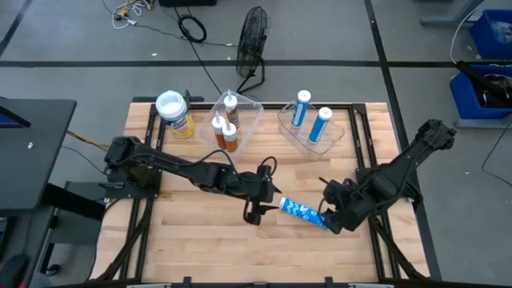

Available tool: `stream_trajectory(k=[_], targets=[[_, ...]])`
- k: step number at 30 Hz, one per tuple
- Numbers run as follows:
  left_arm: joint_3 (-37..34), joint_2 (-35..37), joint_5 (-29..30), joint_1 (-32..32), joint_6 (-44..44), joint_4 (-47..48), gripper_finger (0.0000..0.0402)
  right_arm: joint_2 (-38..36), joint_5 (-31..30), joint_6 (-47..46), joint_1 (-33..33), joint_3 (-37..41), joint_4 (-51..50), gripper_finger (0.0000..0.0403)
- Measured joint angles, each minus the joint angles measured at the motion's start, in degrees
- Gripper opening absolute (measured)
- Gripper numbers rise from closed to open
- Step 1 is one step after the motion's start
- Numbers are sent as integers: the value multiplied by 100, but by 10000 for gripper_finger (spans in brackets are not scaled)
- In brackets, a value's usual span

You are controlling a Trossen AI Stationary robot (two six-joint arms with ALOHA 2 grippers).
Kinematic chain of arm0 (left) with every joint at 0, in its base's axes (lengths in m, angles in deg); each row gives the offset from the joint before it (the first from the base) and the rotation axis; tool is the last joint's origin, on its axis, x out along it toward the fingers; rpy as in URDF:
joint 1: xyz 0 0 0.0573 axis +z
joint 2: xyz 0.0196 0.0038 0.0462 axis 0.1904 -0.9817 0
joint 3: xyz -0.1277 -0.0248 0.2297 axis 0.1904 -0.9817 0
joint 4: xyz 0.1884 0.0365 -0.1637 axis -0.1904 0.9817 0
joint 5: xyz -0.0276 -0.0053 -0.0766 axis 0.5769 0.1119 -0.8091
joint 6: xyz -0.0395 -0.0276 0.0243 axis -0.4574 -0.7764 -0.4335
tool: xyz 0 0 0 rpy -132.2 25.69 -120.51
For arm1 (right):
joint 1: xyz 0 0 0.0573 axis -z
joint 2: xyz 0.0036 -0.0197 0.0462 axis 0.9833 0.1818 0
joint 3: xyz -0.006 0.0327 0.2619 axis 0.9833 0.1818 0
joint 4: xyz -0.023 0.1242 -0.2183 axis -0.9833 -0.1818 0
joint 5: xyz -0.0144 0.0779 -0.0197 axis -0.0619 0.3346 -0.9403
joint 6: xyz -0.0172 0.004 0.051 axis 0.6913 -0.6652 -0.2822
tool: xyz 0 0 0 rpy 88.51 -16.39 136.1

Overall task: Pick & place silicon tubes, Sealant and Lysol wipes
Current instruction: Put the blue sealant into the transparent bin

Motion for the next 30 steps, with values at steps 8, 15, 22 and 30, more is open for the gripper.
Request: stream_trajectory(k=[8, 15, 22, 30], targets=[[-2, -497, -16, 0, -114, 57, 282, 0, -398, -715, -389, 0, 45, 253], [-2, -584, -27, -46, -477, 133, 288, 191, -361, -388, -455, 0, -64, 253], [0, -531, 53, -42, -964, 224, 288, 955, 180, 483, -452, 0, -105, 254], [0, -530, 56, -68, -1332, 286, 288, 1894, 796, 1031, -450, 0, 202, 297]])
